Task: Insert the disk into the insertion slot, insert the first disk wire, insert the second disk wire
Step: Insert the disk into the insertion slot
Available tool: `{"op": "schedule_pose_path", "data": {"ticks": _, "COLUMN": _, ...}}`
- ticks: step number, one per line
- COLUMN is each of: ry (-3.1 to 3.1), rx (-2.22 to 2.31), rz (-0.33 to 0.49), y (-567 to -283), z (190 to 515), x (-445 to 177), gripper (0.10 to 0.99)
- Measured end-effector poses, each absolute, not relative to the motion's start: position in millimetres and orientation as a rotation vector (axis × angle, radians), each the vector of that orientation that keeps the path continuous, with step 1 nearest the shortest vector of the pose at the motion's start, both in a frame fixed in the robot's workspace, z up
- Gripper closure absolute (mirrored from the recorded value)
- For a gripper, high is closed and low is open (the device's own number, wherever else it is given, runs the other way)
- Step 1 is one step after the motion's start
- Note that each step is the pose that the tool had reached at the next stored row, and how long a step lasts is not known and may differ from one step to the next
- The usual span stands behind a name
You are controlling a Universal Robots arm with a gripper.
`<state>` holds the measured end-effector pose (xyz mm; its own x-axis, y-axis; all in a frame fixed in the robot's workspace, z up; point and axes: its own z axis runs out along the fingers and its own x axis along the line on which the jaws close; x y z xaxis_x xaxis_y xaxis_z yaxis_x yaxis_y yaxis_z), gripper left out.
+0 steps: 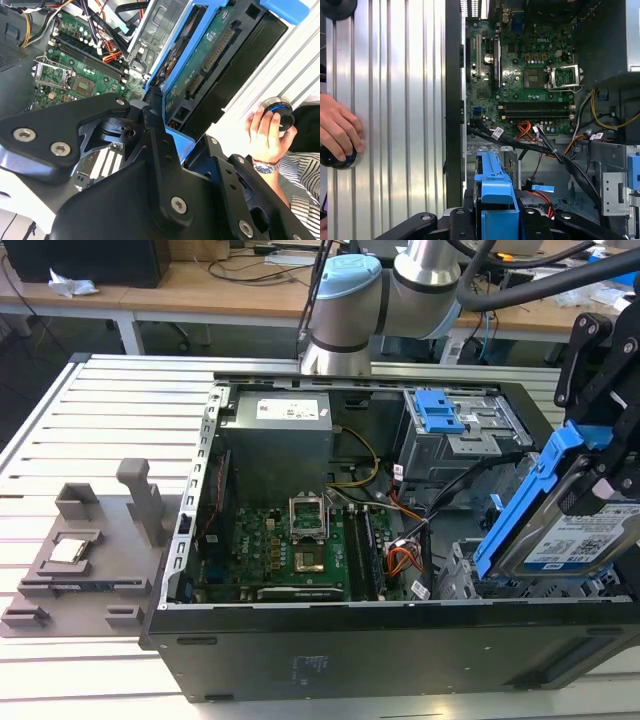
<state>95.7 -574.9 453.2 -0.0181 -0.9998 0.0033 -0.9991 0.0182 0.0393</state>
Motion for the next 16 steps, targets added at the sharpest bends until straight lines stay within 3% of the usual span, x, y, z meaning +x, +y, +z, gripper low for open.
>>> {"op": "schedule_pose_path", "data": {"ticks": 16, "ry": -2.219, "rx": 2.179, "rz": -0.039, "y": -575, "z": 438, "x": 96, "gripper": 0.718}}
